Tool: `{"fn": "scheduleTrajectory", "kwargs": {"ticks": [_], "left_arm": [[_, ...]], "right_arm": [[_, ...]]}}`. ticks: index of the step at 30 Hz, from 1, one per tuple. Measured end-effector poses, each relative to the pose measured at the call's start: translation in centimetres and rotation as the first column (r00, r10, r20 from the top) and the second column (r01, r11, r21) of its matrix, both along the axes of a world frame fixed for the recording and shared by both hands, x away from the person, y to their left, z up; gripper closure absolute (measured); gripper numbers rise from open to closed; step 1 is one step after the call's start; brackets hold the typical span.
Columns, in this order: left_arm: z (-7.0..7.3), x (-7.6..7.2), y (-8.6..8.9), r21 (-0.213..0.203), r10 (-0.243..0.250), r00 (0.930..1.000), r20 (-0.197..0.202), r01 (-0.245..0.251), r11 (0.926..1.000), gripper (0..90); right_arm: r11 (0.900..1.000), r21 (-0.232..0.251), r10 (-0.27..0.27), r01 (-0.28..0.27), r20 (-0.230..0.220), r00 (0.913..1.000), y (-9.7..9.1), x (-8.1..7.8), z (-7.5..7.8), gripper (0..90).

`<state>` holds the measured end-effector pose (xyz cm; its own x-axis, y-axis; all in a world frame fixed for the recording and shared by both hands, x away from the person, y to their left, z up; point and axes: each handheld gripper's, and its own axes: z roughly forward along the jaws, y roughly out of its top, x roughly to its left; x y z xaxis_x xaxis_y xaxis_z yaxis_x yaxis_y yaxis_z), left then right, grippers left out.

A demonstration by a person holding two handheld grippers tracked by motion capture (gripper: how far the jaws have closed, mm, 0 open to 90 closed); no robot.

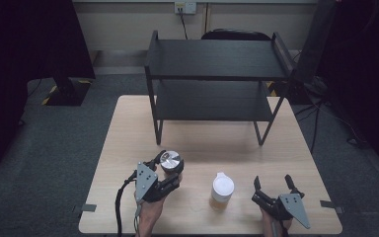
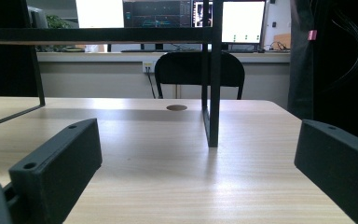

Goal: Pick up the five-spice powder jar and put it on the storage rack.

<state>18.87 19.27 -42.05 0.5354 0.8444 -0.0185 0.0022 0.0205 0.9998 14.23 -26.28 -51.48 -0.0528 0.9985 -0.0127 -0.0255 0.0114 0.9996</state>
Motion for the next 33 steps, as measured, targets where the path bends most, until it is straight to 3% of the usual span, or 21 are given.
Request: {"fn": "scheduleTrajectory", "kwargs": {"ticks": [6,13,18,24,27,29,30,33], "left_arm": [[2.3,1.3,1.1,0.022,-0.062,0.9974,0.035,0.062,0.9979,35.2],[4.1,3.0,1.9,0.012,-0.115,0.9924,0.043,0.115,0.9934,35.2],[6.2,4.2,1.8,0.057,-0.143,0.9877,0.065,0.139,0.9886,35.2],[9.2,6.2,1.8,0.081,-0.185,0.9783,0.094,0.177,0.9808,35.2],[11.1,7.4,1.7,0.063,-0.202,0.9744,0.098,0.196,0.9785,35.2],[12.5,8.2,1.6,0.057,-0.204,0.9738,0.100,0.199,0.9783,35.2],[13.9,9.0,1.3,0.058,-0.202,0.9736,0.105,0.197,0.9786,35.2],[15.2,9.8,1.0,0.045,-0.199,0.9744,0.105,0.195,0.9797,35.2]], "right_arm": [[1.0000,0.000,0.001,-0.001,0.000,1.0000,0.0,0.0,0.0,0.0],[1.0000,0.000,-0.001,0.001,0.000,1.0000,0.0,0.0,0.0,0.0],[1.0000,0.000,-0.001,0.001,0.000,1.0000,0.0,0.0,0.0,0.0],[1.0000,0.000,0.000,0.000,0.000,1.0000,0.0,0.0,0.0,0.0],[1.0000,0.000,0.003,-0.003,0.000,1.0000,-0.1,0.0,0.0,0.0],[1.0000,0.001,0.005,-0.005,0.000,1.0000,-0.1,0.0,0.0,0.0],[1.0000,0.000,0.004,-0.004,0.000,1.0000,-0.1,0.0,0.0,0.0],[1.0000,0.001,0.005,-0.005,0.000,1.0000,-0.1,0.0,0.0,0.0]]}}
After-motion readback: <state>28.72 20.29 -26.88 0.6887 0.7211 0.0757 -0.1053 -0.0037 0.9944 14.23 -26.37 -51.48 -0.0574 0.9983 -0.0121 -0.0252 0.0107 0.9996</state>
